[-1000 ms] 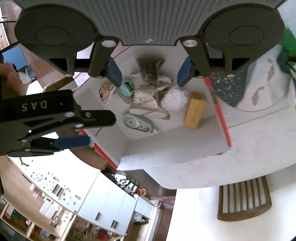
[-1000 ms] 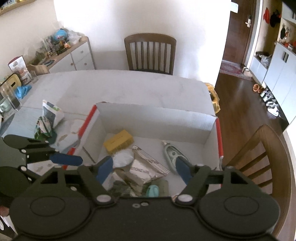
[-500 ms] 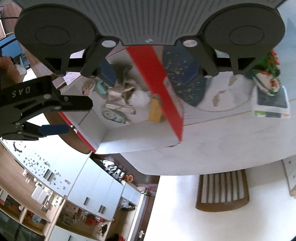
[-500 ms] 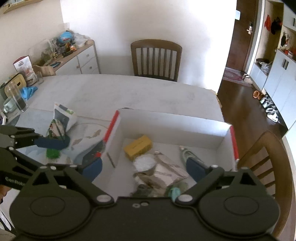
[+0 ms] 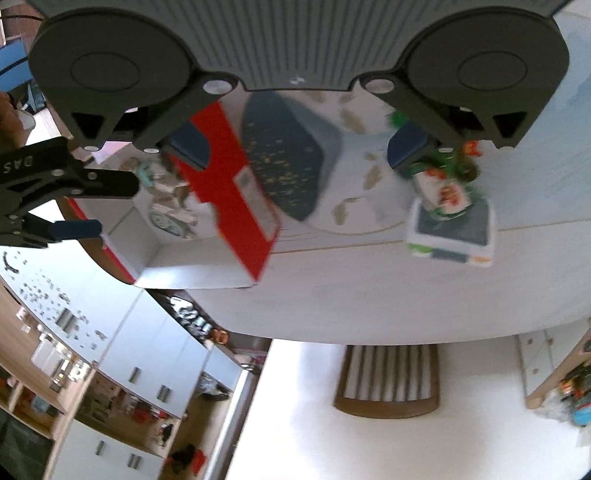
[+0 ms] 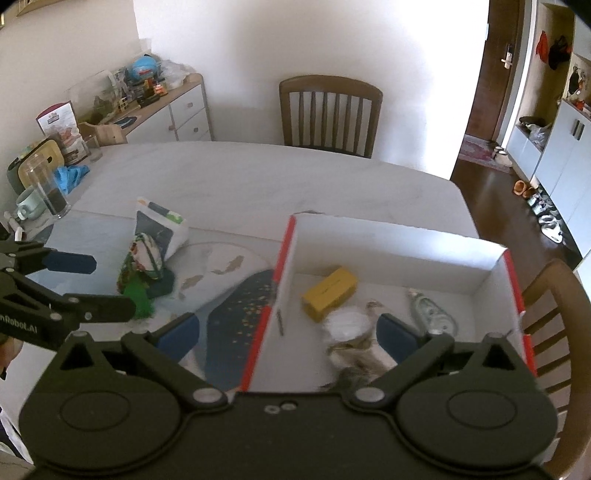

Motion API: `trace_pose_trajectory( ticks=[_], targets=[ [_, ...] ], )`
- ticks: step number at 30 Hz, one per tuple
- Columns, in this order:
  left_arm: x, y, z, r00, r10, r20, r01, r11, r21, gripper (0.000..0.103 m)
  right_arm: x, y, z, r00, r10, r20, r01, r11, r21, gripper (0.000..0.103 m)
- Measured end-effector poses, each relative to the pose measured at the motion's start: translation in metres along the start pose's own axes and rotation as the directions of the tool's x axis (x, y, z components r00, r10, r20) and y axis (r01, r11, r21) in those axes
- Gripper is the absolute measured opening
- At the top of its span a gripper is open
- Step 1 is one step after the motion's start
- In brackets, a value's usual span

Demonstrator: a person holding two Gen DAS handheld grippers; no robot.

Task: Organize objects
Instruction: 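Withdraw both tools from the box back toward the table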

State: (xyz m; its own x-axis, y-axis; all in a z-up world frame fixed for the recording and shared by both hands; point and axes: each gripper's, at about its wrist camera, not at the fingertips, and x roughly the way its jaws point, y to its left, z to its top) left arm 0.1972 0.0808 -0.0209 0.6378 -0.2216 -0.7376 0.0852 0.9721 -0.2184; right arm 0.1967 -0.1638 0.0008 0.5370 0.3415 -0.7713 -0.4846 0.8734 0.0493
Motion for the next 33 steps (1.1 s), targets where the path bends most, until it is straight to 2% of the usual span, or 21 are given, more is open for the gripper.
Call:
trace_pose_trajectory(
  ticks=[9, 20, 26, 33],
  targets=[
    [-0.016, 0.054, -0.017, 1.0, 0.018, 0.02, -0.017, 1.0, -0.026, 0.103, 0.013, 0.034, 0.002, 1.0, 0.014, 0.0, -0.014, 1.0, 0.015, 0.102],
    [-0.015, 0.11, -0.027, 0.998, 0.051, 0.034, -0.049, 0.997, -0.059, 0.103, 0.036, 0.072, 0.014, 0.999, 0.033, -0.013, -0.033, 0.999, 0.014, 0.102],
    [-0.001, 0.146, -0.033, 0.996, 0.094, -0.008, -0.094, 0.992, -0.084, 0.103, 0.054, 0.087, 0.023, 0.999, 0.035, -0.035, -0.035, 0.999, 0.015, 0.102],
    [0.027, 0.175, -0.042, 0.991, 0.121, -0.058, -0.124, 0.991, -0.058, 0.103, 0.081, 0.104, 0.037, 0.997, 0.039, -0.064, -0.04, 0.999, -0.012, 0.101]
  ],
)
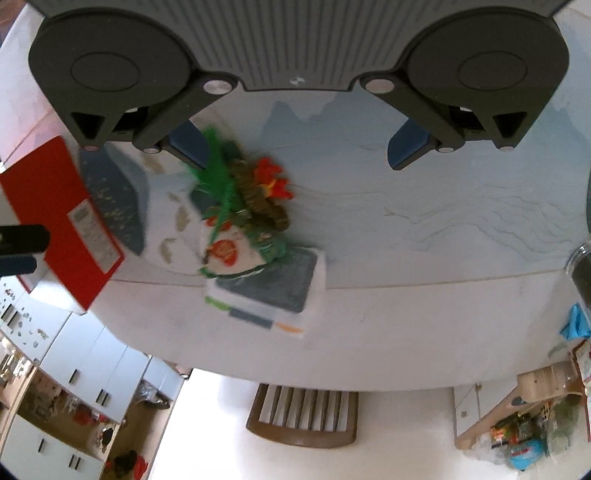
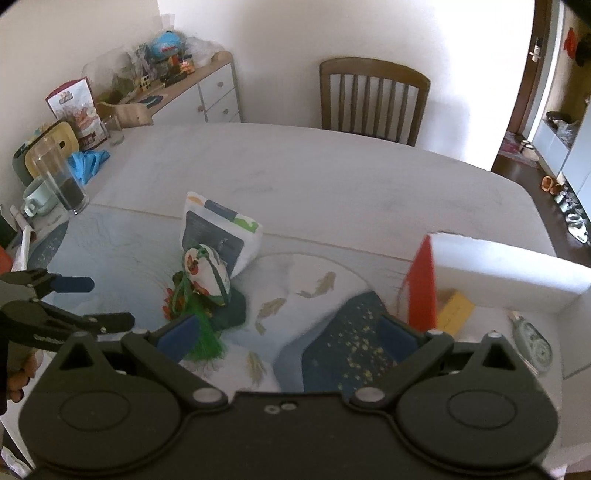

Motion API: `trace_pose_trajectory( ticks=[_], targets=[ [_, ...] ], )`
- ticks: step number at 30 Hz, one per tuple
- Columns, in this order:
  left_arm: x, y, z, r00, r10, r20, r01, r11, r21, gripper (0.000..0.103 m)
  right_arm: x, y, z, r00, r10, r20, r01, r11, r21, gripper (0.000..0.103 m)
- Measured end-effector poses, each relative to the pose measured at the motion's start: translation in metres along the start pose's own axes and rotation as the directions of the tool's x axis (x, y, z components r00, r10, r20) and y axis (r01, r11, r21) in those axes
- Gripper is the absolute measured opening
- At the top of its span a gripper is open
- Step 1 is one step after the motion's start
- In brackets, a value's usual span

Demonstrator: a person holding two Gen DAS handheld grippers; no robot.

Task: Organize objects
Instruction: 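Withdraw both tools from the box back toward the table, then grasp the white-green egg toy with the right tool while the left tool grasps the brown fuzzy cord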

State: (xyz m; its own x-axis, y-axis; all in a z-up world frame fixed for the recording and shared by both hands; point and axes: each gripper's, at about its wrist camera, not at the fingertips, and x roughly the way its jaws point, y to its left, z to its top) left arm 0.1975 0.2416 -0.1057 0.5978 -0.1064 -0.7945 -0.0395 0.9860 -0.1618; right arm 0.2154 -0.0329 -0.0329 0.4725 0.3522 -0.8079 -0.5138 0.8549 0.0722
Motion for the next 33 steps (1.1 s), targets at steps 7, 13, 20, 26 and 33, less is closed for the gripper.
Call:
trace_pose_trajectory(
  ticks=[7, 13, 20, 26, 33],
  targets=[
    [0.025, 0.004, -0.001, 1.0, -0.001, -0.021, 0.002, 0.998, 0.062, 0.103, 0.028, 0.013, 0.018, 0.999, 0.01, -0.031, -0.011, 1.0, -0.012, 0.1],
    [0.042, 0.001, -0.004, 0.999, -0.007, -0.043, 0.012, 0.995, 0.104, 0.103, 0.05, 0.026, 0.033, 0.998, 0.03, -0.048, -0.032, 0.999, -0.04, 0.098],
    [0.054, 0.006, -0.002, 0.998, -0.029, -0.057, 0.036, 0.992, 0.121, 0.103, 0.078, 0.042, 0.045, 0.995, 0.057, -0.088, -0.063, 0.995, -0.076, 0.094],
    [0.054, 0.014, 0.0, 0.997, -0.062, -0.054, 0.068, 0.992, 0.108, 0.103, 0.098, 0.054, 0.049, 0.991, 0.066, -0.112, -0.078, 0.991, -0.104, 0.09],
    [0.053, 0.011, 0.002, 0.995, -0.085, -0.045, 0.089, 0.991, 0.098, 0.103, 0.124, 0.062, 0.051, 0.986, 0.073, -0.151, -0.091, 0.989, -0.118, 0.074]
  ],
)
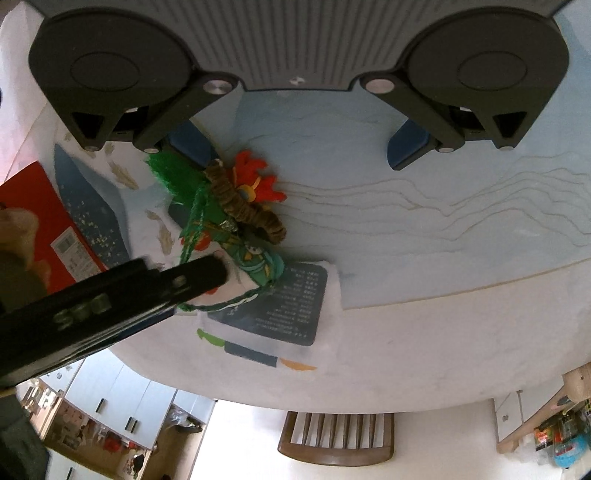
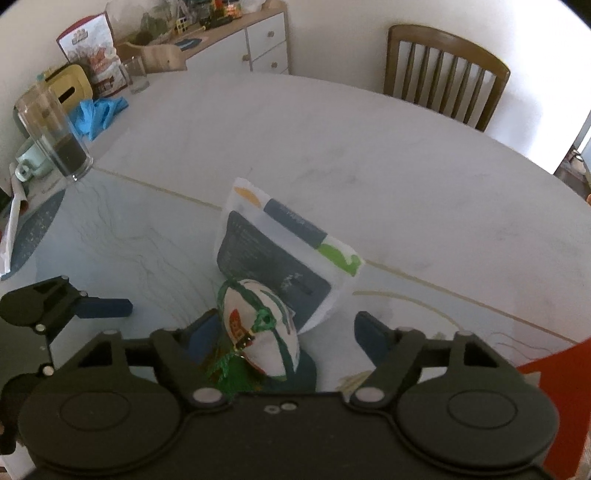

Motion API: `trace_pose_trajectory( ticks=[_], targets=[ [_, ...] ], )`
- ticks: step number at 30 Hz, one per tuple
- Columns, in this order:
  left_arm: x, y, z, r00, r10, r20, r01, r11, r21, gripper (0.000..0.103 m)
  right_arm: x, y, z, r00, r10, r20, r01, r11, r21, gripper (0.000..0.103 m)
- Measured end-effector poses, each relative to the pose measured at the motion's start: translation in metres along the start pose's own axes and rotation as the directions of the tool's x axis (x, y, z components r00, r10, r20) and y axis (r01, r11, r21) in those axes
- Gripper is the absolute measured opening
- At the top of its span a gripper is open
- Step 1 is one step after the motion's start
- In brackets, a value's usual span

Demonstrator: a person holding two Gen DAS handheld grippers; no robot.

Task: Organize objects
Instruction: 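Grasp the white-green egg toy with the right tool while the left tool grasps the brown fuzzy cord, then carry the egg toy and brown cord into the red box and release both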

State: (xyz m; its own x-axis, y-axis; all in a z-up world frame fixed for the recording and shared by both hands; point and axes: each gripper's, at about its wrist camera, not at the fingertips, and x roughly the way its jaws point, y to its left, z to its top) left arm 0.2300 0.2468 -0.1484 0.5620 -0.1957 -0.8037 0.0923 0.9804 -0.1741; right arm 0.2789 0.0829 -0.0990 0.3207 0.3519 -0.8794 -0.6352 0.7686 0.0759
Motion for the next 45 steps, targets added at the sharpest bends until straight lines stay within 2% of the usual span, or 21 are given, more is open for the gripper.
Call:
trace_pose_trajectory(
  ticks=[4, 6, 8, 11, 19, 22, 25, 27, 31, 35, 36, 38, 39, 40, 45],
  targets=[
    [-0.003, -0.005, 0.003, 0.999, -0.027, 0.02, 0.026, 1.0, 0.009, 0.102, 0.008, 0.002, -0.001, 0.999, 0.027, -0.017, -0.028, 1.0, -0.012, 0.061],
    [-0.003, -0.007, 0.006, 0.999, -0.036, 0.031, 0.035, 0.999, 0.016, 0.102, 0.006, -0.001, -0.002, 0.999, 0.052, -0.016, -0.052, 0.999, -0.002, 0.046],
    [-0.004, -0.01, 0.008, 0.998, -0.044, 0.041, 0.043, 0.999, 0.022, 0.102, 0.005, -0.002, -0.003, 0.997, 0.072, -0.016, -0.072, 0.997, 0.009, 0.041],
    [-0.003, -0.01, 0.012, 0.997, -0.059, 0.049, 0.058, 0.998, 0.018, 0.102, 0.0, -0.005, -0.003, 0.997, 0.082, 0.002, -0.082, 0.996, 0.018, 0.037],
    [-0.009, -0.007, 0.022, 0.993, -0.102, 0.054, 0.103, 0.995, -0.012, 0.101, -0.022, -0.031, -0.014, 0.996, 0.092, 0.021, -0.093, 0.994, 0.055, 0.035],
    [-0.003, -0.008, 0.026, 0.994, -0.102, 0.041, 0.103, 0.994, -0.021, 0.093, -0.03, -0.039, -0.022, 0.997, 0.078, 0.015, -0.078, 0.995, 0.061, 0.035],
    [0.007, -0.007, 0.03, 0.995, -0.1, 0.015, 0.1, 0.994, -0.042, 0.081, -0.036, -0.044, -0.03, 0.998, 0.069, 0.01, -0.069, 0.995, 0.075, 0.035],
    [0.011, -0.005, 0.034, 0.994, -0.106, -0.001, 0.105, 0.992, -0.067, 0.067, -0.039, -0.047, -0.036, 0.998, 0.068, 0.007, -0.069, 0.994, 0.085, 0.035],
    [0.02, -0.001, 0.042, 0.991, -0.128, -0.025, 0.124, 0.985, -0.117, 0.061, -0.047, -0.052, -0.05, 0.998, 0.07, -0.001, -0.069, 0.994, 0.09, 0.035],
    [0.027, -0.001, 0.049, 0.989, -0.14, -0.055, 0.131, 0.98, -0.148, 0.037, -0.051, -0.053, -0.061, 0.998, 0.07, 0.002, -0.07, 0.992, 0.102, 0.035],
    [0.028, -0.002, 0.051, 0.989, -0.134, -0.062, 0.124, 0.981, -0.147, 0.032, -0.053, -0.054, -0.063, 0.998, 0.07, 0.004, -0.07, 0.992, 0.104, 0.035],
    [0.027, -0.007, 0.051, 0.99, -0.129, -0.064, 0.12, 0.985, -0.128, 0.027, -0.055, -0.055, -0.067, 0.998, 0.064, 0.01, -0.065, 0.992, 0.112, 0.035],
    [0.027, -0.009, 0.05, 0.99, -0.124, -0.063, 0.116, 0.986, -0.119, 0.017, -0.056, -0.055, -0.068, 0.998, 0.067, 0.014, -0.068, 0.991, 0.119, 0.035],
    [0.026, -0.012, 0.051, 0.991, -0.119, -0.064, 0.111, 0.988, -0.107, 0.014, -0.057, -0.055, -0.07, 0.998, 0.068, 0.018, -0.069, 0.99, 0.124, 0.035],
    [0.017, -0.02, 0.051, 0.994, -0.098, -0.045, 0.094, 0.992, -0.079, 0.01, -0.066, -0.053, -0.079, 0.997, 0.057, 0.047, -0.063, 0.989, 0.131, 0.035]
  ],
)
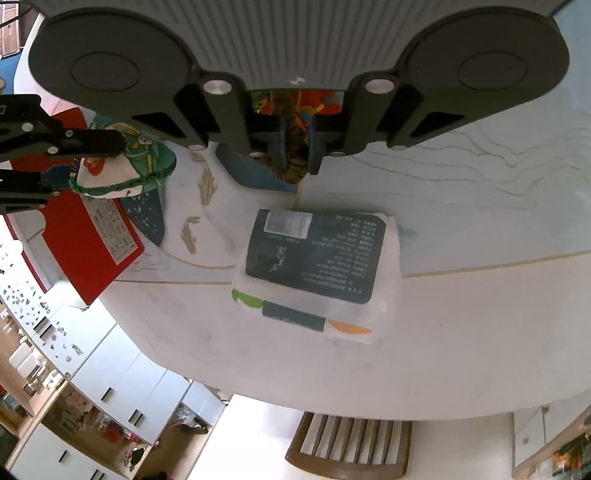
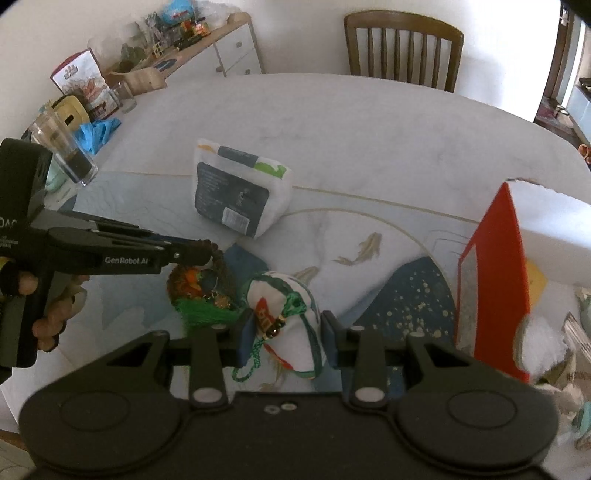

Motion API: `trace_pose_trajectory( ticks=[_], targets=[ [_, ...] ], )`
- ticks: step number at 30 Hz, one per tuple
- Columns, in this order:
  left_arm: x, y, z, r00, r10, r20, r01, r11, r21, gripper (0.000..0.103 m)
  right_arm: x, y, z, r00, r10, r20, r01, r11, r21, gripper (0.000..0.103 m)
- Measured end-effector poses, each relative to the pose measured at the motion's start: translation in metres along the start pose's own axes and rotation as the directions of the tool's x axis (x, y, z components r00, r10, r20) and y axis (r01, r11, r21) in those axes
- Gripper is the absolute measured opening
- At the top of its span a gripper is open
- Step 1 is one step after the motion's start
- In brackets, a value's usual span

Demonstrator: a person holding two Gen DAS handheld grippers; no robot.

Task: Organize objects
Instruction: 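Carry the egg toy and brown cord into the red box and release both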

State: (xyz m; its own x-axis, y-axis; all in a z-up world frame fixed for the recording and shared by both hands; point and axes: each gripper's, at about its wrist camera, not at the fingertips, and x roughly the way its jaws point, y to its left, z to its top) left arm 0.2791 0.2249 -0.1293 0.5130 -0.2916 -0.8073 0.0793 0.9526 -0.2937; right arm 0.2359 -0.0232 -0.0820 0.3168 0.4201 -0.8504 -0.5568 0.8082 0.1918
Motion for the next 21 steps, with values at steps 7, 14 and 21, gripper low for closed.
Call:
trace_pose_trajectory(
  ticks=[7, 14, 21],
  targets=[
    [-0.035, -0.013, -0.003, 0.999, -0.023, 0.049, 0.023, 1.0, 0.0, 0.01, -0.03, 0.001, -0.01, 0.998, 0.02, 0.06, -0.021, 1.0, 0.007, 0.035],
    [-0.069, -0.042, -0.004, 0.995, -0.055, 0.082, 0.054, 0.998, 0.015, 0.01, -0.069, -0.008, -0.023, 0.992, 0.048, 0.114, -0.052, 0.998, 0.039, 0.035],
    [-0.086, -0.094, 0.002, 0.991, -0.079, 0.108, 0.07, 0.993, 0.09, 0.009, -0.112, -0.025, -0.033, 0.99, 0.032, 0.135, -0.035, 0.999, 0.021, 0.035]
  ],
)
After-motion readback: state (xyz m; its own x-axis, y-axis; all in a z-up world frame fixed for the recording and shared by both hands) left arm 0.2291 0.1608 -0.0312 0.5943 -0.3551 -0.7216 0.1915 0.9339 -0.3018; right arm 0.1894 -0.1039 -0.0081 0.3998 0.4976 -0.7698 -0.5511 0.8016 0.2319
